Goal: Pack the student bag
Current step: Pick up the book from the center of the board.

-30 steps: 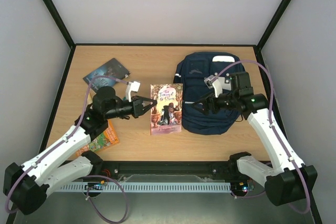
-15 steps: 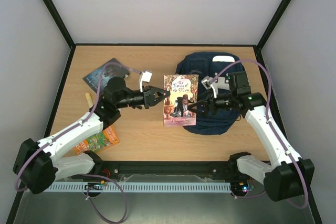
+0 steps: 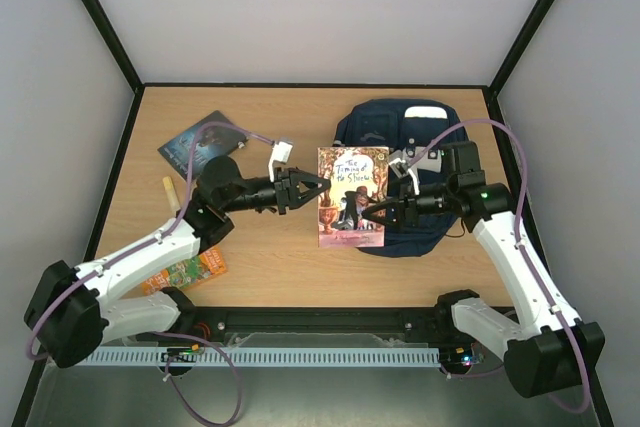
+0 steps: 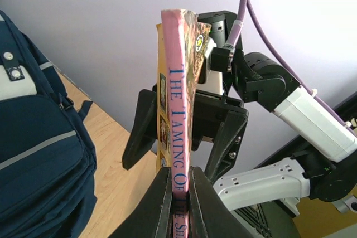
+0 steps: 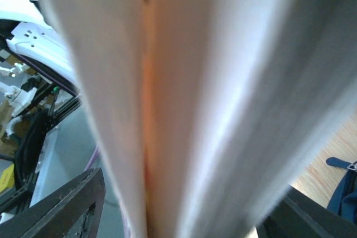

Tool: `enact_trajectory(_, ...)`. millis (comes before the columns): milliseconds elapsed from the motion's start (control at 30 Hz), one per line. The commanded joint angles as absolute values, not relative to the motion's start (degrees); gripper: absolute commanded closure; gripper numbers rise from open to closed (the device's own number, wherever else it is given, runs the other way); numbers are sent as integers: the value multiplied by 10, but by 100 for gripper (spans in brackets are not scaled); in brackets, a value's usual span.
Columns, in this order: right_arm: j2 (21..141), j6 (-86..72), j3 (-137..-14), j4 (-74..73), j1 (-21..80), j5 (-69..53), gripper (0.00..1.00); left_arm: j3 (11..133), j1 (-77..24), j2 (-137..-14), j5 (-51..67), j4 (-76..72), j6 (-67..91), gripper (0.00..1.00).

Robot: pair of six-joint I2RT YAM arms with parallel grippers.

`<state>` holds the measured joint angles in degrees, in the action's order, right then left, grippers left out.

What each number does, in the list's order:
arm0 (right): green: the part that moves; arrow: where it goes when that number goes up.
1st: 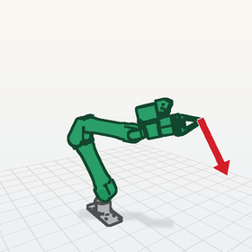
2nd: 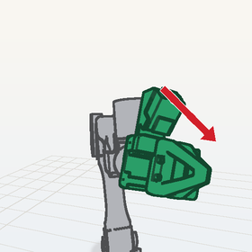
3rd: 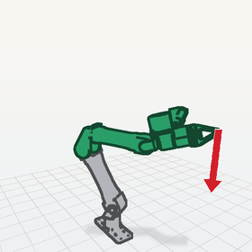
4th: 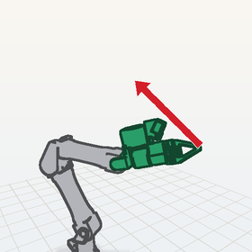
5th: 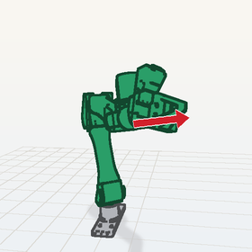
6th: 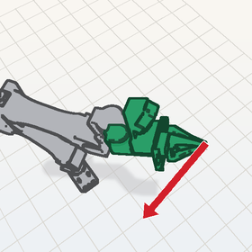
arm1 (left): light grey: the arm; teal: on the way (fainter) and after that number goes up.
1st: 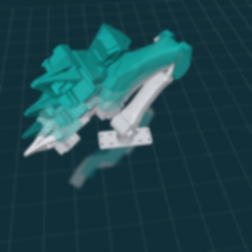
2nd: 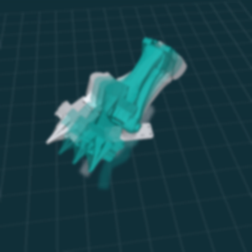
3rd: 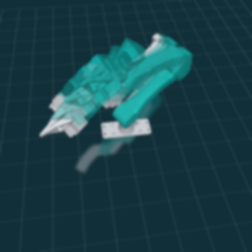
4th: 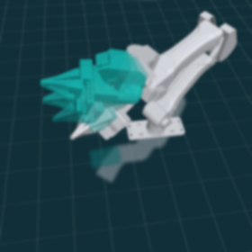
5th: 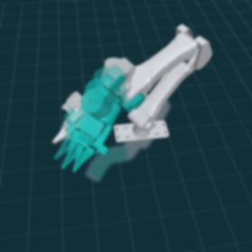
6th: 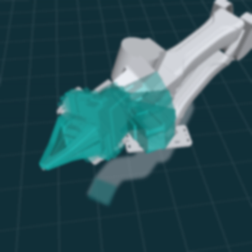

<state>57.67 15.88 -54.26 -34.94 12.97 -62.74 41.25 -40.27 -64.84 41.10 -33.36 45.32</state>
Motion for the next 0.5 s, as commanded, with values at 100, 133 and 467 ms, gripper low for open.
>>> enact_trajectory(100,589,134,-538,-365,130,-713,35,391,-417,-685,362,-451,464,98)
enact_trajectory(133,598,123,-537,-358,130,-716,37,392,-417,-690,354,-449,459,98)
enact_trajectory(467,597,89,-538,-338,127,-711,54,411,-417,-704,277,-354,404,98)
